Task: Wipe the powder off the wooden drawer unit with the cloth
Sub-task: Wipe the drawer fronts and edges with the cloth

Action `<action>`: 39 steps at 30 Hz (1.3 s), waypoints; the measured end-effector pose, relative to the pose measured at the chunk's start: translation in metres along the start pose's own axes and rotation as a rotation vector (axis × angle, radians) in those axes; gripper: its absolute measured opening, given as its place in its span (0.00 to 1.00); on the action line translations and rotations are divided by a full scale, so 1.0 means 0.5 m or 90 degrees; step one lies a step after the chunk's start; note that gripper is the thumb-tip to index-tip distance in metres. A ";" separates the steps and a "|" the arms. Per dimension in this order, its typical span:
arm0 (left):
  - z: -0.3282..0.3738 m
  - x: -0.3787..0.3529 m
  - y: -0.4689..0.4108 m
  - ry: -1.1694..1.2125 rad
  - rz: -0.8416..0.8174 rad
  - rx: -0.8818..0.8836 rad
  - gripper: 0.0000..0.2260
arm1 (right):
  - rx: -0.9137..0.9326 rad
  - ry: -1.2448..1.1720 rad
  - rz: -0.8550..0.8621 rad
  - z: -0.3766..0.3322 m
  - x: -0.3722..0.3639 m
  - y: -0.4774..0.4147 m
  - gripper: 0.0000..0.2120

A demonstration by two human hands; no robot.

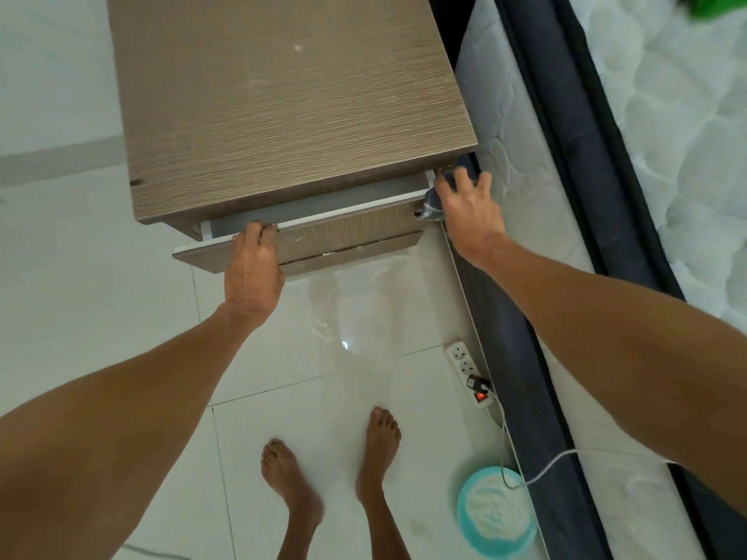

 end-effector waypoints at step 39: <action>-0.304 0.020 -0.051 0.367 0.220 0.239 0.12 | -0.221 -0.309 0.161 -0.223 -0.128 0.127 0.21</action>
Point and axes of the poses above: each hand's wrist, its own y-axis away from the middle knuckle, its own x-axis out of the back of the hand, z = x × y, the point moved 5 cm from there along -y, towards the middle knuckle, and after that the axes turned 7 degrees about x, right-handed, at the moved point
